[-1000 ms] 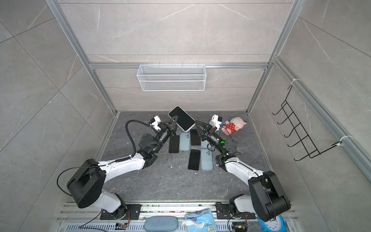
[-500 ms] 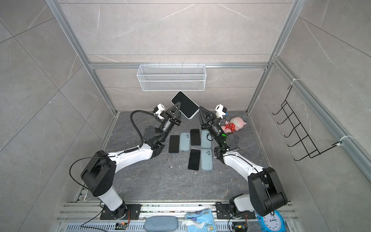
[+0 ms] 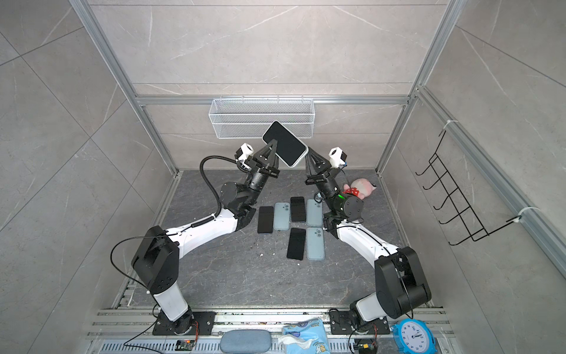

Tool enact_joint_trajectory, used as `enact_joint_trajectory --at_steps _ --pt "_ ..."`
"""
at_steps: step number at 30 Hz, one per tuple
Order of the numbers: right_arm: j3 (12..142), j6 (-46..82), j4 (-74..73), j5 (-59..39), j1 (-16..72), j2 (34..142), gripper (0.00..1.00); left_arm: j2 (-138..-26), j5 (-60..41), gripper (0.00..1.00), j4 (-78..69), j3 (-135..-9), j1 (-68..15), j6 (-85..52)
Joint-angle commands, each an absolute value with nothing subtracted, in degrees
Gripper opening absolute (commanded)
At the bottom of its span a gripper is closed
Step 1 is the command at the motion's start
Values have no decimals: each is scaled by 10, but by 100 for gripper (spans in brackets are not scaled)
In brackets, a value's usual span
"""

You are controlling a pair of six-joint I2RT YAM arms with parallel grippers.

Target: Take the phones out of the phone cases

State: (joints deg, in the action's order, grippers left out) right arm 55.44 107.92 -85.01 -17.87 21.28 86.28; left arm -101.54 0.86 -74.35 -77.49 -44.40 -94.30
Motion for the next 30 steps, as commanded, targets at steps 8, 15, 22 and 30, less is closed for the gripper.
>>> enact_joint_trajectory --at_steps 8,15,22,30 --pt "385 1024 -810 -213 159 755 46 -951 -14 0 -762 -736 -456 -907" --pt "380 931 -676 -285 154 652 53 -902 11 0 -642 -682 -458 -920" --pt "411 856 -524 -296 179 601 51 -913 17 0 -658 -679 -464 -931" --pt "406 851 -530 -292 190 611 46 -914 15 0 -662 -679 -468 -928"
